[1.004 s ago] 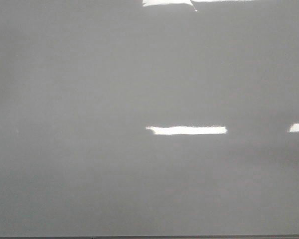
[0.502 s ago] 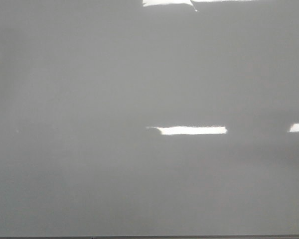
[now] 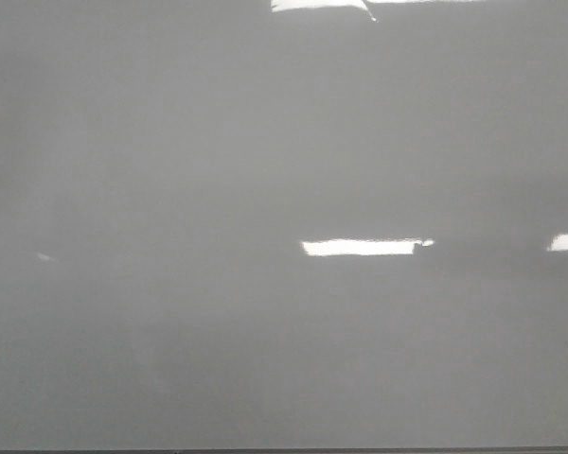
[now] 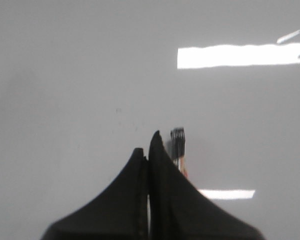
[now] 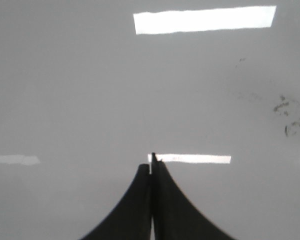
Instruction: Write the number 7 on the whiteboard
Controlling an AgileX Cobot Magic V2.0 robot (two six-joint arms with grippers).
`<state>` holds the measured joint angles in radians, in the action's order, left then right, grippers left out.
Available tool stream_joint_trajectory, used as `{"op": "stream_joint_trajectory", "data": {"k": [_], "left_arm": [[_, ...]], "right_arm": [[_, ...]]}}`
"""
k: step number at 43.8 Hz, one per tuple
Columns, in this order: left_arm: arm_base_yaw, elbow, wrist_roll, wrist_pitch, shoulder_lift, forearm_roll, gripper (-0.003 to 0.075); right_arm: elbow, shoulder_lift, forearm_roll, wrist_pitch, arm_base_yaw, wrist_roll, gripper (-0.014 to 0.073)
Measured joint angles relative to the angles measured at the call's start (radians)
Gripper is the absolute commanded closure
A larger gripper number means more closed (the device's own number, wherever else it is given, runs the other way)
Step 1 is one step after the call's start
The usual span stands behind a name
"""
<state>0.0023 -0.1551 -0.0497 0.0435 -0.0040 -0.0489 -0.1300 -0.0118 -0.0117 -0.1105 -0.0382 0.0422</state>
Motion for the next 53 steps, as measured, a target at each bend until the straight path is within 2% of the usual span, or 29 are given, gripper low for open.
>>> {"op": "stream_joint_trajectory", "data": {"k": [8,22,32,45,48,51,53], "left_arm": [[0.0,-0.234,0.0,0.16,0.05,-0.008,0.0741],[0.0,-0.555,0.0,0.482,0.305,-0.009,0.0741],[0.0,-0.579,0.0,0.536,0.432,-0.009,0.0741],[0.0,-0.535,0.0,0.557,0.517,-0.009,0.0741],[0.0,-0.526,0.0,0.563,0.533,-0.009,0.074],[0.0,-0.522,0.0,0.573,0.547,-0.009,0.0715],[0.0,-0.522,0.0,0.579,0.56,-0.009,0.0654]], "right_arm": [[-0.189,0.063,0.0,-0.148,0.0,-0.001,0.0662],[-0.456,0.31,0.0,-0.319,0.0,-0.001,0.0662],[-0.484,0.452,0.0,-0.354,0.0,-0.001,0.0662],[-0.484,0.587,0.012,-0.365,0.0,-0.025,0.0656],[-0.484,0.62,0.012,-0.388,0.0,-0.042,0.0627],[-0.484,0.643,0.012,-0.409,0.0,-0.049,0.0531],[-0.484,0.653,0.012,-0.417,0.0,-0.051,0.0423]]}}
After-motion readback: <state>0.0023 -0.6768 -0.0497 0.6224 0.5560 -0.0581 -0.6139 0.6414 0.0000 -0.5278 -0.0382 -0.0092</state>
